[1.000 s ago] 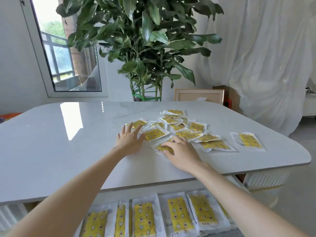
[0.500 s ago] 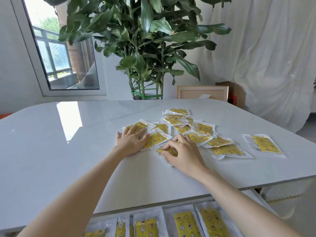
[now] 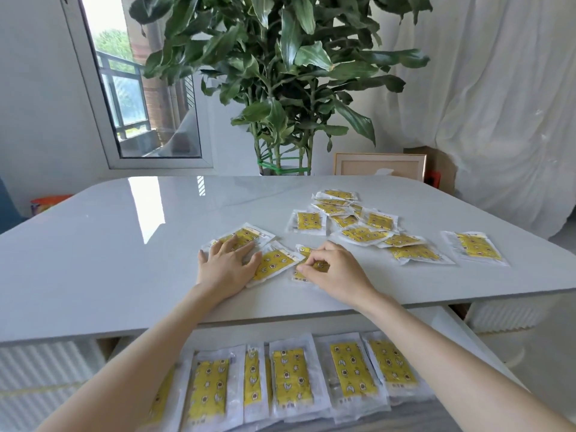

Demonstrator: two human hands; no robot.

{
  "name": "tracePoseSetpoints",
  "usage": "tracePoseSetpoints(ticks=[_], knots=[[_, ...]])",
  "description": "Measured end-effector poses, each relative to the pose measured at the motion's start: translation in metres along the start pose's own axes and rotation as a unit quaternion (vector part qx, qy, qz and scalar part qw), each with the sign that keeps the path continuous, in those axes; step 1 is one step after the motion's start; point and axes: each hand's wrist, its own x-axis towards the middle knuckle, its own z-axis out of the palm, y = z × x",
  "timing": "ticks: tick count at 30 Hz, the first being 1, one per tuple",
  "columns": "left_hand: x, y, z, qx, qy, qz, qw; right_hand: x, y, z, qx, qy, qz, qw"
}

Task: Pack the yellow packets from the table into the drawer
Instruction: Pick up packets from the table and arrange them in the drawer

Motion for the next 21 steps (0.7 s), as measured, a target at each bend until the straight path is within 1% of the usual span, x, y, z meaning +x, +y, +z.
tracePoseSetpoints(ticks=[3,5,9,12,16,18,20,21], knots=[[-0.023,0.000,-0.004,-0.009,0.015,-0.020,1.000,-0.003,-0.013,-0.004,-0.034,-0.001,0.017,0.999],[-0.036,0.002,-0.006,-0.025,0.028,-0.029,0.999,-0.002,-0.022,-0.001,-0.083,0.005,0.032,0.996],[-0.043,-0.001,-0.010,-0.100,0.078,-0.057,0.990,-0.002,-0.047,0.014,-0.193,-0.076,0.115,0.971],[-0.037,-0.009,-0.010,-0.121,0.100,-0.075,0.985,0.005,-0.061,0.019,-0.231,-0.125,0.164,0.951],[-0.026,-0.017,-0.013,-0.148,0.105,-0.127,0.975,0.016,-0.072,0.019,-0.233,-0.151,0.196,0.940],[-0.023,-0.018,-0.013,-0.126,0.087,-0.133,0.979,0.021,-0.076,0.019,-0.214,-0.163,0.207,0.941],[-0.021,-0.019,-0.012,-0.114,0.081,-0.132,0.981,0.026,-0.077,0.022,-0.174,-0.162,0.212,0.948],[-0.021,-0.019,-0.012,-0.124,0.085,-0.134,0.979,0.027,-0.077,0.023,-0.133,-0.158,0.216,0.954]])
